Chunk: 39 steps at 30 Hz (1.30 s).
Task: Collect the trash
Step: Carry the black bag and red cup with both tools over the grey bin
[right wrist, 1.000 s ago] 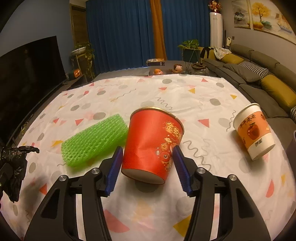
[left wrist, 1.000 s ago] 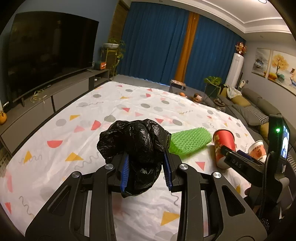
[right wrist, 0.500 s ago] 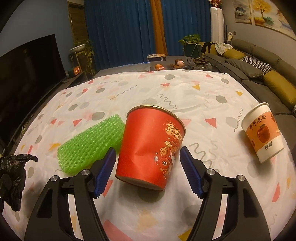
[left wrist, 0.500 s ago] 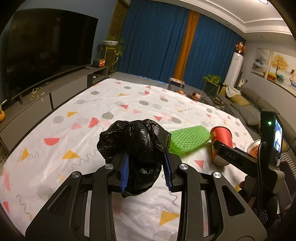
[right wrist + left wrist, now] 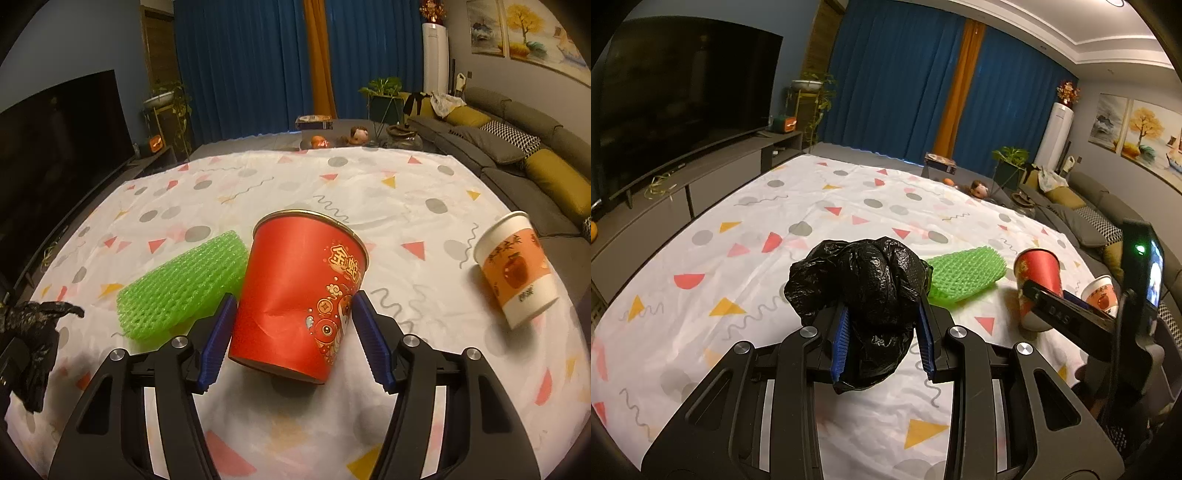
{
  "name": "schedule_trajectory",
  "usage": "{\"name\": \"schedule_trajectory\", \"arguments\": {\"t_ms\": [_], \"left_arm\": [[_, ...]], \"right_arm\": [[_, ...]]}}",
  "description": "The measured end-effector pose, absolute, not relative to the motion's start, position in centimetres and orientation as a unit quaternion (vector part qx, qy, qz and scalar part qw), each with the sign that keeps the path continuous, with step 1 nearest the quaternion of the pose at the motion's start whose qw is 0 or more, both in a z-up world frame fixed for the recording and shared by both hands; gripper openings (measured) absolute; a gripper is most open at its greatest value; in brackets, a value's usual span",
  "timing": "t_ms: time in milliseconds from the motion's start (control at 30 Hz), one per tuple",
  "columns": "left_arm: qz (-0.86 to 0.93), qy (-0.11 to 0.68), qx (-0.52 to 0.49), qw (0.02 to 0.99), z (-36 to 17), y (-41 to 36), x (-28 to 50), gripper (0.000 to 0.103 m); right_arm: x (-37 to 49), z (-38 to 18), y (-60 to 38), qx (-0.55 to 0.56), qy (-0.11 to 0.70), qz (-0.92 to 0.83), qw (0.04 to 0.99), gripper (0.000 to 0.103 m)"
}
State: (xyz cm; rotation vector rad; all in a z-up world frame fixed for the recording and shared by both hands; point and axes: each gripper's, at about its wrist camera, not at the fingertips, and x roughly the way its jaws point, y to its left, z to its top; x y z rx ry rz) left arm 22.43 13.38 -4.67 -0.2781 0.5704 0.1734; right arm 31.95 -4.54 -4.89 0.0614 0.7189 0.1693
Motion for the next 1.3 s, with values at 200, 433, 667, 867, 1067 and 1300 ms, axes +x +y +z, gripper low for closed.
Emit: {"name": "schedule_trajectory", "arguments": {"t_ms": [200,433,667,867,1067,1300], "left_arm": [[0.078,0.279,-0.134,0.948,-4.7,13.1,22.5,0.03],[0.067,0.278,-0.134,0.949,-4.8,12.6,22.5,0.03],[0.053,0.267,-0.114,0.955,-4.7,11.2,22.0,0.03],[0.041,0.267,-0.101,0.957,-4.3,9.5,21.5,0.03],[0.019,0.262,-0.088,0.961,-3.4,7.0,19.7,0.03],[-0.013,0.256,-0.077,0.964,-2.2,3.6,18.1,0.03]], "right_arm": [[29.2,-4.0,-5.5,0.034,0.333,0.088,0.938,0.063],[24.7,-2.2,-7.0,0.031,0.3,0.096,0.949,0.063],[20.3,-1.1,-9.0,0.032,0.281,0.092,0.955,0.062],[17.0,-0.1,-11.5,0.032,0.264,0.085,0.96,0.062],[14.6,0.4,-13.6,0.039,0.252,0.08,0.964,0.063],[13.0,0.7,-15.7,0.05,0.243,0.076,0.966,0.063]]}}
